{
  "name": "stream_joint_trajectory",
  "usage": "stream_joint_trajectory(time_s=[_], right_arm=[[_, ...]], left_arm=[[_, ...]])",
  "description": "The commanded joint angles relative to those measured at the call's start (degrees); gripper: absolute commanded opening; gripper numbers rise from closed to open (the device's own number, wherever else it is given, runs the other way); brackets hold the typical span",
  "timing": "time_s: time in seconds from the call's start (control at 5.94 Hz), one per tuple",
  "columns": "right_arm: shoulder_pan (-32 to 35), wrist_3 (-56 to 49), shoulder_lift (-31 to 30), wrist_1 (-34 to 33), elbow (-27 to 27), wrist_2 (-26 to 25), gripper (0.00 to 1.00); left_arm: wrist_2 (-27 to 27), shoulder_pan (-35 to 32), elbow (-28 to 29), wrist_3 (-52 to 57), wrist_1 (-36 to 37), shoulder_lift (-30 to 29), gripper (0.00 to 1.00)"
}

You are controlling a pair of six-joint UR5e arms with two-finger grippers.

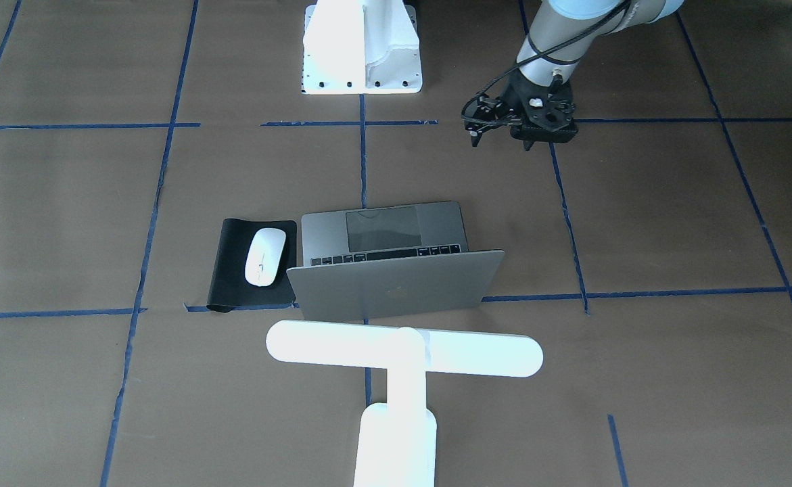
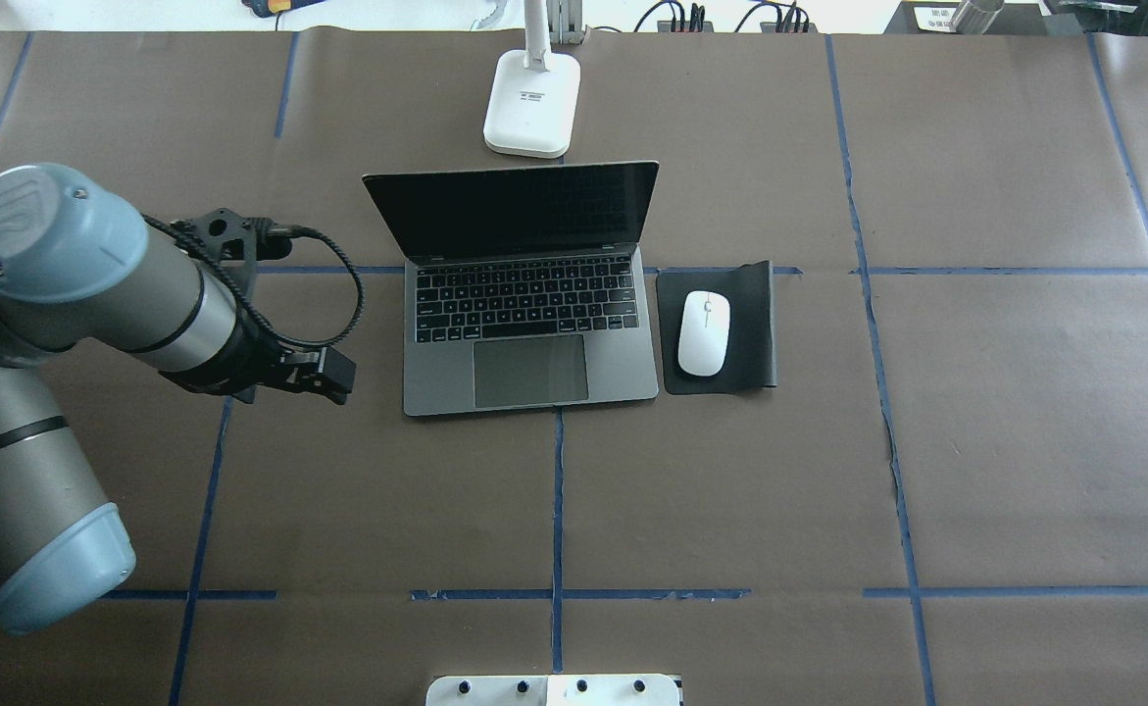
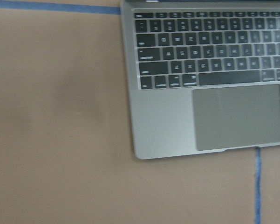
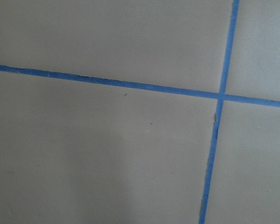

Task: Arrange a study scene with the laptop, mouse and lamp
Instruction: 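Release the mouse and withdraw the left gripper toward the robot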

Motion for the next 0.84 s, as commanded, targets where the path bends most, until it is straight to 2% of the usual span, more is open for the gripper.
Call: stream_joint_trajectory(time_s=[0.0,0.17,0.34,0.67], right_arm=[[4.25,-1.62,-4.32,8.03,-5.16,0.93,1.0],[7.84,-5.63,-4.42,13.39,-11.82,3.89,1.0],[10.14,-8.37,-4.42,14.83,-13.97,4.62,1.0],[10.86,-8.31,-4.85,14.06,-13.82,4.27,1.0]], left_arm=[[-5.35,-7.13,-2.14,8.93,0.31,7.62,1.0],[-8.96,-12.57,-2.14,14.11,0.31,11.91,1.0],[-9.34,-16.54,-1.88,19.91,0.39,15.26,1.0],[-13.02,-24.71,0.57,28.71,0.31,20.37,1.0]])
